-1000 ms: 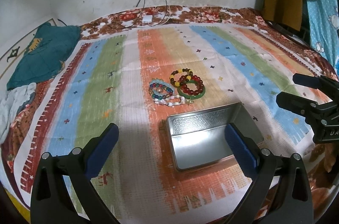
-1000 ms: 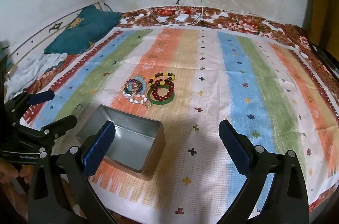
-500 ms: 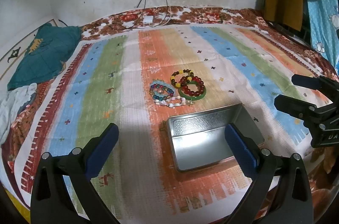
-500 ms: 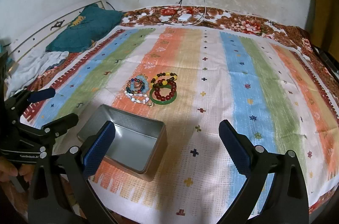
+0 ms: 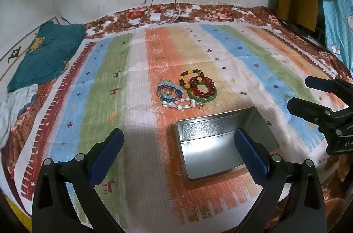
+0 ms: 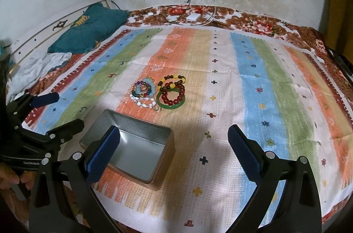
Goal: Organize jewelry
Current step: 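Move both grippers toward the bracelets beside the silver tin, then grasp the multicolour bead bracelet with the left gripper while the right grasps the yellow-black bracelet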
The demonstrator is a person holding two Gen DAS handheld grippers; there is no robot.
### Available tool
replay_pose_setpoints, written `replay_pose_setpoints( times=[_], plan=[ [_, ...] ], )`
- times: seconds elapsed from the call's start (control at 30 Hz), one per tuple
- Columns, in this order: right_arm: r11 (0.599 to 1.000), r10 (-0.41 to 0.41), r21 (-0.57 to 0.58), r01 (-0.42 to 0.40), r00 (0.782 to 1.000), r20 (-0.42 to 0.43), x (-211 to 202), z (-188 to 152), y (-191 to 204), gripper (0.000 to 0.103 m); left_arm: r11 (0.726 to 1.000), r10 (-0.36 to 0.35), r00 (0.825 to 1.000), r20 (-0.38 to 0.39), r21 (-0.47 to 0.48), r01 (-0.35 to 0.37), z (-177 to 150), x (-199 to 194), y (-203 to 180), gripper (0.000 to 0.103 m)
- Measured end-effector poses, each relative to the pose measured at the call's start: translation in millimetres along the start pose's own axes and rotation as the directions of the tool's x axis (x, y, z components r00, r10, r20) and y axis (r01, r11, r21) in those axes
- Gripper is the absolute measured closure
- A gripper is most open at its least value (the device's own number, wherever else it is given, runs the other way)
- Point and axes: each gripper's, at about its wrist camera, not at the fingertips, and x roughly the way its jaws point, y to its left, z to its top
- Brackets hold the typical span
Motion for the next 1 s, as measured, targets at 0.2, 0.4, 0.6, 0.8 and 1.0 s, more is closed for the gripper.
replay_pose_setpoints(
  times=[0.2, 0.4, 0.6, 0.8, 1.0],
  plan=[
    [1.000, -0.002, -0.016, 0.002, 1.000, -0.008, 5.4, 4.9, 2.4, 0.004, 1.000, 0.003, 1.000, -0.018, -0.006, -0.003, 4.0, 4.8, 1.1, 0.006],
    [1.000, -0.008, -0.021, 0.007, 1.000, -0.028, 18.3, 15.2, 0.1, 0.004, 1.000, 0.013, 0.999, -0.052, -0.013, -0.013, 10.4, 16.6, 5.1, 0.006],
    [0.999, 0.020, 0.049, -0.018, 0.999, -0.043, 29.6, 25.3, -11.7, 0.004, 1.000, 0.013, 0.996, -0.087, -0.024, -0.015, 20.7, 33.5, 15.0, 0.006],
    [0.994, 0.046, 0.099, -0.038, 0.996, -0.080, 47.2, 33.9, -18.1, 0.004, 0.997, -0.018, 0.993, -0.116, -0.079, 0.009, 28.9, 48.4, 29.2, 0.006],
    [0.993, 0.039, 0.112, -0.027, 0.993, -0.108, 62.9, 40.8, -23.9, 0.004, 0.992, -0.044, 0.988, -0.148, -0.122, 0.025, 36.7, 67.4, 40.1, 0.006]
  ],
)
